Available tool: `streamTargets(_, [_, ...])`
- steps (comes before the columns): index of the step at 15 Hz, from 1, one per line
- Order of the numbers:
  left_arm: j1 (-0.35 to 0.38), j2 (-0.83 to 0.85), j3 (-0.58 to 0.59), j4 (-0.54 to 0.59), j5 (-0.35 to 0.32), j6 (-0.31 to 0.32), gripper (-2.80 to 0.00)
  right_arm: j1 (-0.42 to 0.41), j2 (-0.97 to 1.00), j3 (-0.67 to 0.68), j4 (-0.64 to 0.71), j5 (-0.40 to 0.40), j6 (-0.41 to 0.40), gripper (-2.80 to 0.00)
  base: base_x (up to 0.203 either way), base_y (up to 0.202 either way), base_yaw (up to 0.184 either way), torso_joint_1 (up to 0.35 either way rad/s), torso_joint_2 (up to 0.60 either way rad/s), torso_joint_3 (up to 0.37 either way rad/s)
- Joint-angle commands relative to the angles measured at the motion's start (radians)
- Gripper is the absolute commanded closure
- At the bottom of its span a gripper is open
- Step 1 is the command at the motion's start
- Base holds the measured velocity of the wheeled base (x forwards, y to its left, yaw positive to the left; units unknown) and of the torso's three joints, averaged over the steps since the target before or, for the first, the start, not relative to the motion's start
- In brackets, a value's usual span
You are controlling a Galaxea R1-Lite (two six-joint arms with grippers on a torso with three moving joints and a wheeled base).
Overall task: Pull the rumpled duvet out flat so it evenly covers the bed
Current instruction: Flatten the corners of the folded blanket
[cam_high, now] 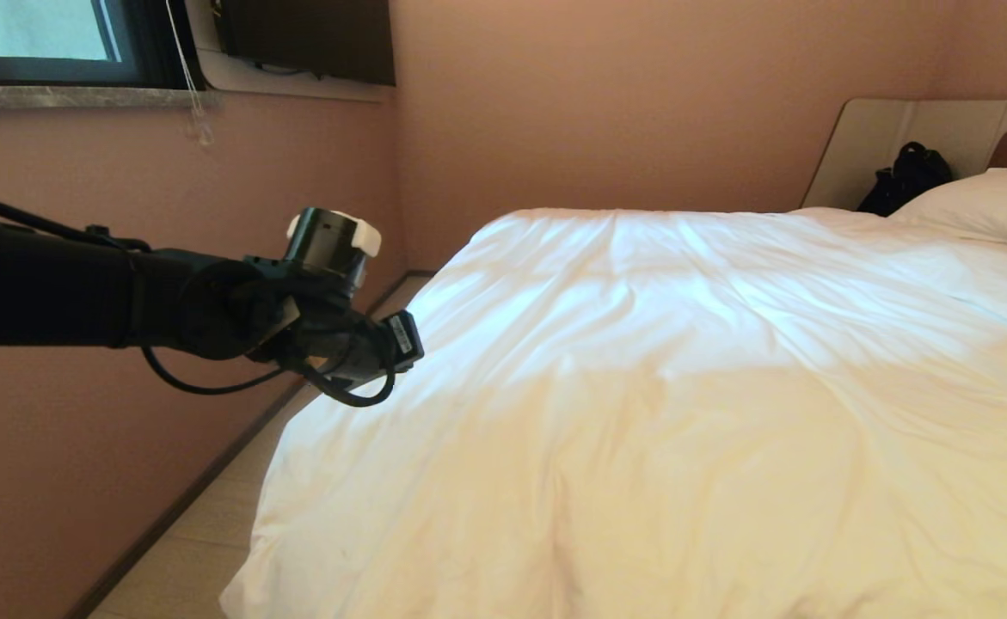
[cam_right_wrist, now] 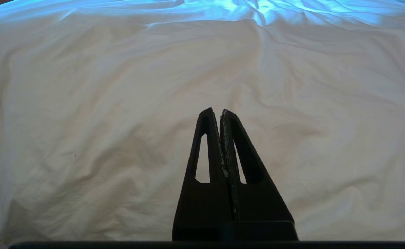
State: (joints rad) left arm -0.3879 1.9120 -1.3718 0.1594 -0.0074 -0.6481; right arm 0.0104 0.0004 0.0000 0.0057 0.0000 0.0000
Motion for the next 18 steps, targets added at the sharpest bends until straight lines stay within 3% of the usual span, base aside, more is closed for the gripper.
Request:
streamTargets(1, [-0.024, 0.052, -0.031, 0.0, 0.002, -0.003, 0.0, 0.0, 0.0, 0.0, 0.0, 0.0, 0.0, 0.0, 0.0, 0.0, 0.0, 0.0, 0.0, 0.0])
streamTargets(4, [-0.045, 0.083, -0.071, 0.0, 0.004, 0.001, 0.0, 0.0, 0.001, 0.0, 0.0, 0.0, 0.0, 0.0, 0.0, 0.0, 0.0, 0.0, 0.0, 0.0])
streamTargets(8, [-0.013, 0.046, 0.001, 0.0, 0.007, 0.001, 0.0, 0.0, 0.001, 0.0, 0.0, 0.0, 0.0, 0.0, 0.0, 0.0, 0.0, 0.0, 0.0, 0.0])
streamTargets(11, [0.025, -0.048, 0.127, 0.0, 0.007, 0.004, 0.0, 0.0, 0.001, 0.0, 0.0, 0.0, 0.0, 0.0, 0.0, 0.0, 0.0, 0.0, 0.0, 0.0])
streamTargets(15, [0.182, -0.083, 0.291, -0.008, 0.011, 0.035, 0.0, 0.0, 0.001, 0.0, 0.0, 0.0, 0.0, 0.0, 0.0, 0.0, 0.0, 0.0, 0.0, 0.0])
streamTargets(18, [0.276, -0.045, 0.425, -0.138, 0.004, 0.093, 0.0, 0.0, 0.001, 0.0, 0.0, 0.0, 0.0, 0.0, 0.0, 0.0, 0.0, 0.0, 0.0, 0.0])
